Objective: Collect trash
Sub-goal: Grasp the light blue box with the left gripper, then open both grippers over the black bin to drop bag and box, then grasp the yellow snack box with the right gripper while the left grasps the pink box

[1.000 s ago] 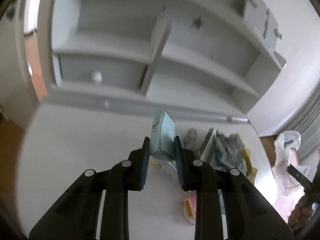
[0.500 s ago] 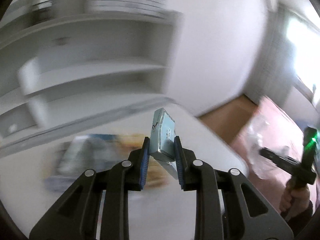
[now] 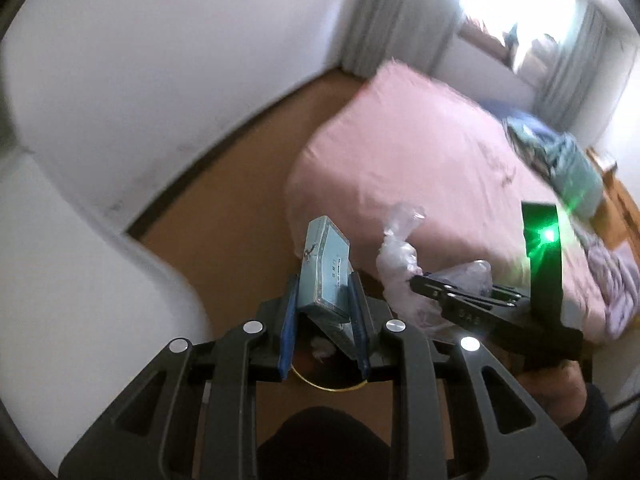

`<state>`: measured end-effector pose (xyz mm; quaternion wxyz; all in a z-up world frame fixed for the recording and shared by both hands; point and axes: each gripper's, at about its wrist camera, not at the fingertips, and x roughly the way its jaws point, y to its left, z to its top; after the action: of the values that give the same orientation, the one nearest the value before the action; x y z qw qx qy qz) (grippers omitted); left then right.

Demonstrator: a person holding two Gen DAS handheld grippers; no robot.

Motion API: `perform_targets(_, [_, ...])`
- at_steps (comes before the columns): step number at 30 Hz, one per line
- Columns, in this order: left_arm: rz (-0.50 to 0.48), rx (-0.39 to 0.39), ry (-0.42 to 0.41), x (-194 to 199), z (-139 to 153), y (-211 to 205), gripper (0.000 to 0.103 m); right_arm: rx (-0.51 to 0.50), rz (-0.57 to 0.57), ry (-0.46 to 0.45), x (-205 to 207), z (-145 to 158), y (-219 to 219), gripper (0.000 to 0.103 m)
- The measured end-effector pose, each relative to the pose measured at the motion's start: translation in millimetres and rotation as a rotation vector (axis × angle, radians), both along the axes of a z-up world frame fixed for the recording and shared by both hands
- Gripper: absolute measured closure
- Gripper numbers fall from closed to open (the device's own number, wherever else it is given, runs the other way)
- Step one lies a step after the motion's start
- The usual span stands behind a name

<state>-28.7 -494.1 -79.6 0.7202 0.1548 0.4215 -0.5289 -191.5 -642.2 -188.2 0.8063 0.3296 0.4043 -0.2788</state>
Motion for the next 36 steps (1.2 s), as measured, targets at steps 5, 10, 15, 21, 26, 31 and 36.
perform_targets(5, [-0.051, 0.089, 0.026, -5, -64, -50, 0.08, 0.1, -0.023, 0.066, -7, -49, -23, 0.088])
perform_targets(10, [-0.077, 0.149, 0.054, -9, -107, -73, 0.08, 0.152, -0.033, 0.086, -6, -69, -34, 0.088])
perform_targets(15, [-0.108, 0.174, 0.063, -21, -122, -102, 0.079, 0.183, -0.027, 0.079, -7, -77, -46, 0.088])
perform_targets(21, [-0.139, 0.182, 0.084, -21, -126, -101, 0.058, 0.187, -0.039, 0.088, -6, -79, -52, 0.056])
perform_targets(26, [-0.127, 0.186, 0.08, -20, -127, -98, 0.055, 0.177, -0.048, 0.061, -8, -74, -51, 0.04])
perform_targets(31, [-0.126, 0.155, 0.031, -26, -103, -85, 0.033, 0.161, -0.051, 0.063, -8, -71, -52, 0.034])
perform_targets(36, [-0.082, 0.086, -0.07, -37, -51, -52, 0.011, 0.093, -0.059, 0.059, -11, -54, -45, 0.024])
